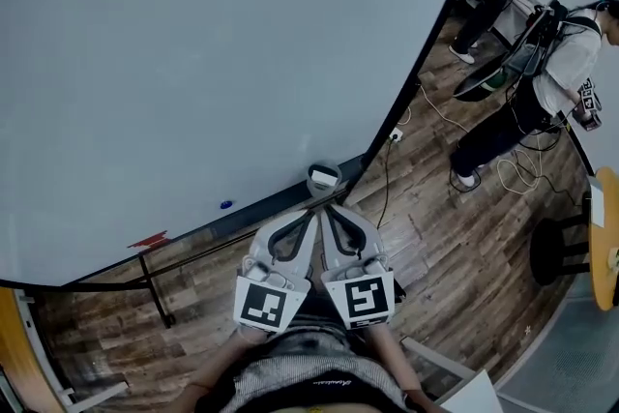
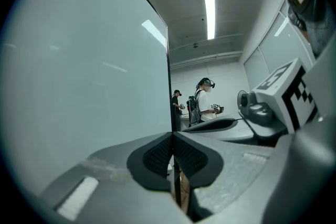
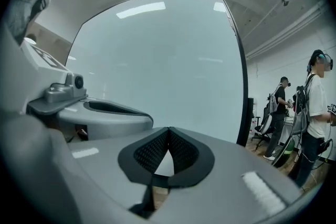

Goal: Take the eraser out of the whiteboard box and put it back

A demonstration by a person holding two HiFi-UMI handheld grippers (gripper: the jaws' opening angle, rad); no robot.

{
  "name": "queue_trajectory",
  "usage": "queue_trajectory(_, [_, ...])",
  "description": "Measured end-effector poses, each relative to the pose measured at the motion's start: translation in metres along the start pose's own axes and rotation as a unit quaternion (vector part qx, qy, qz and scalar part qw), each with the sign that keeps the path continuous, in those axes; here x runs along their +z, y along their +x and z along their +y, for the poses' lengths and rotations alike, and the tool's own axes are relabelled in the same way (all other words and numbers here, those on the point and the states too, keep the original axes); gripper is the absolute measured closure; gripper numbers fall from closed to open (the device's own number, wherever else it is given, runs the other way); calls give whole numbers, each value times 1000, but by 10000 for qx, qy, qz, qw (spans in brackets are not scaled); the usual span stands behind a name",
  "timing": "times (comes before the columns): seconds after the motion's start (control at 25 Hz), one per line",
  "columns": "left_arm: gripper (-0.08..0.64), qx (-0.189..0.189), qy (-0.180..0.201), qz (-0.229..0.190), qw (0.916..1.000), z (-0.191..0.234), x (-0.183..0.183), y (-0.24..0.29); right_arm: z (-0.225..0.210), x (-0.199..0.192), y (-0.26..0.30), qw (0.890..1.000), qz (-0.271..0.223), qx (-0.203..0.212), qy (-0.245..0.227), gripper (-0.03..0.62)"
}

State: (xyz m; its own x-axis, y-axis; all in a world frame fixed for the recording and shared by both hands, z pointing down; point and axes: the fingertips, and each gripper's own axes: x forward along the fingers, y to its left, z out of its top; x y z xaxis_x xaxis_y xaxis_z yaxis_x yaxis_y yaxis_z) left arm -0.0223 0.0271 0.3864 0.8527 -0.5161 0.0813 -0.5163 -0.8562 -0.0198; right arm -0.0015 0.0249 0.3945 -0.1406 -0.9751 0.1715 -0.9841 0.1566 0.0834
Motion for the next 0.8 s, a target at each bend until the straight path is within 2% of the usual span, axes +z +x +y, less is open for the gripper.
queue_trajectory(0.12, [559, 40, -67, -3, 10000, 16, -1, 2, 2, 5, 16, 10000, -76, 14, -19, 591])
queue_trajectory(0.36, [559, 181, -244, 109, 9995, 36, -10, -1, 5, 5, 32, 9998, 78, 123, -126, 591])
queue_trajectory(0.56, [558, 254, -498, 137, 9983, 50, -16, -2, 12, 2, 46, 9989, 208, 381, -197, 591])
queue_trajectory(0.8, [560, 592, -634, 197, 9960, 63, -20, -2, 10, 6, 61, 9974, 95, 672, -227, 591])
